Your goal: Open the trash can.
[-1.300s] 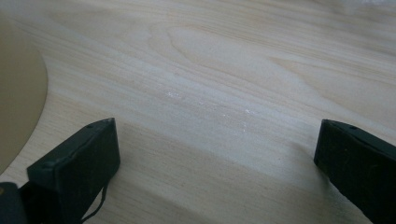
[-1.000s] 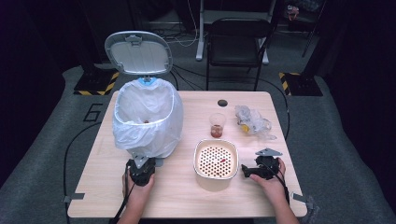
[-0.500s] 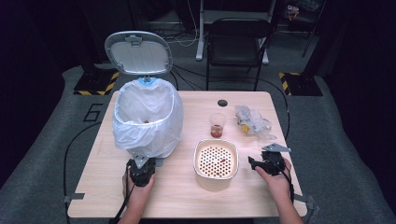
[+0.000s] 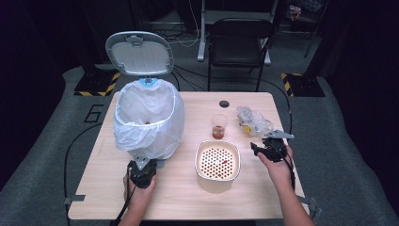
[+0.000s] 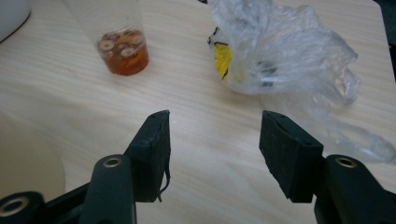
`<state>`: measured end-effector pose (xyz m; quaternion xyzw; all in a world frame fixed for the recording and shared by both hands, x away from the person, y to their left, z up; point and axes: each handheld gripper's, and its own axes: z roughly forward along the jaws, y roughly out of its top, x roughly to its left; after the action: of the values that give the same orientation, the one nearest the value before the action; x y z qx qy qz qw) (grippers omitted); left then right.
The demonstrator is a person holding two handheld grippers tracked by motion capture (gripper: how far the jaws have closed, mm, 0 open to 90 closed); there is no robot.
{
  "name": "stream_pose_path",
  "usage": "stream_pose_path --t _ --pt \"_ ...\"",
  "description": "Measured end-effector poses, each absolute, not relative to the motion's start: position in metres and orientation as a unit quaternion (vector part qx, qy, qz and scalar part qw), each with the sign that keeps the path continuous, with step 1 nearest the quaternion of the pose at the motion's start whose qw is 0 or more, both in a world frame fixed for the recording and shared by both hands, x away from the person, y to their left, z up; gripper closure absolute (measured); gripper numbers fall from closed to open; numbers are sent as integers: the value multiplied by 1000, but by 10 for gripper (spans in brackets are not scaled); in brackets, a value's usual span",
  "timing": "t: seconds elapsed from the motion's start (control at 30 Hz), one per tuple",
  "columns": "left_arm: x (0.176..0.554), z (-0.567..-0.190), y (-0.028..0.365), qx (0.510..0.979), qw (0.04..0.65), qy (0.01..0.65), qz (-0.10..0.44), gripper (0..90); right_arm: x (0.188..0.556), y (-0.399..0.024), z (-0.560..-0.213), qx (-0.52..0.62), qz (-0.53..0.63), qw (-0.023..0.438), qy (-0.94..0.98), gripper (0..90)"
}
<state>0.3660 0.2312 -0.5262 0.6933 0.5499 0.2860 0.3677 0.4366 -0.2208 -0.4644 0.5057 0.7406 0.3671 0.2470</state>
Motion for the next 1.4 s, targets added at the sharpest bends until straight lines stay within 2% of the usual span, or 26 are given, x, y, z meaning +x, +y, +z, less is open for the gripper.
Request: stream_pose_path --t 0.47,0.63,0.73,0.77,0.8,0.83,0.87,0.9,0.93,0.97,1.0,1.13,1.4 --pt "366 -526 231 692 369 550 288 787 484 -208 -445 495 340 278 750 263" --pt "366 -526 231 692 369 551 288 786 499 -203 -444 494 337 274 753 262" --pt "366 -526 231 692 369 551 287 787 513 -200 -448 496 335 265 756 369" --pt "366 -526 231 692 369 551 287 787 513 -200 -448 496 335 265 756 369" --pt "366 -527 231 690 370 552 287 787 518 -199 -451 496 333 264 757 448" --pt "366 -527 231 690 370 552 287 787 518 -199 -451 496 333 264 757 448" --pt "366 -526 231 693 368 550 286 787 519 -199 -452 496 329 265 758 497" --pt "366 -526 231 693 368 550 286 786 521 -198 -454 497 328 265 759 567" --pt "366 -526 231 693 368 550 286 786 522 -198 -456 508 319 259 757 705" --pt "366 -526 231 693 368 550 286 787 522 -198 -456 508 319 259 757 705" --pt "366 -526 231 693 368 550 286 787 521 -200 -458 516 321 245 755 805" --pt "366 -526 231 693 368 550 287 787 512 -203 -459 514 325 235 759 848" --pt "366 -526 231 693 368 550 286 787 477 -205 -454 513 328 227 760 853"
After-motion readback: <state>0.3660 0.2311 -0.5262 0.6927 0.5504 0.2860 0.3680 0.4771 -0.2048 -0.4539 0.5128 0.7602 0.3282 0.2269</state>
